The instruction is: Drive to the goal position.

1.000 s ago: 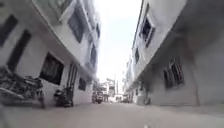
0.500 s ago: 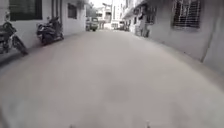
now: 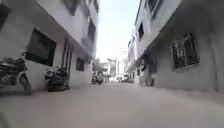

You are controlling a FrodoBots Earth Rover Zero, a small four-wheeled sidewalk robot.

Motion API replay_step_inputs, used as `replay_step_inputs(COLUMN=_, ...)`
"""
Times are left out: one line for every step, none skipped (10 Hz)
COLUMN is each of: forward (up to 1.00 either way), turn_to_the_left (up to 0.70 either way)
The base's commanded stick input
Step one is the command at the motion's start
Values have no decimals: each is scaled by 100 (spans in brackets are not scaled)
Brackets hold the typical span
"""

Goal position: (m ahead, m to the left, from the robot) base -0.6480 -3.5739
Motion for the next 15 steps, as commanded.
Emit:
replay_step_inputs(forward=100, turn_to_the_left=0)
replay_step_inputs(forward=100, turn_to_the_left=0)
replay_step_inputs(forward=100, turn_to_the_left=0)
replay_step_inputs(forward=100, turn_to_the_left=0)
replay_step_inputs(forward=100, turn_to_the_left=22)
replay_step_inputs(forward=100, turn_to_the_left=40)
replay_step_inputs(forward=100, turn_to_the_left=36)
replay_step_inputs(forward=100, turn_to_the_left=5)
replay_step_inputs(forward=100, turn_to_the_left=0)
replay_step_inputs(forward=100, turn_to_the_left=0)
replay_step_inputs(forward=100, turn_to_the_left=0)
replay_step_inputs(forward=100, turn_to_the_left=0)
replay_step_inputs(forward=100, turn_to_the_left=0)
replay_step_inputs(forward=100, turn_to_the_left=0)
replay_step_inputs(forward=100, turn_to_the_left=0)
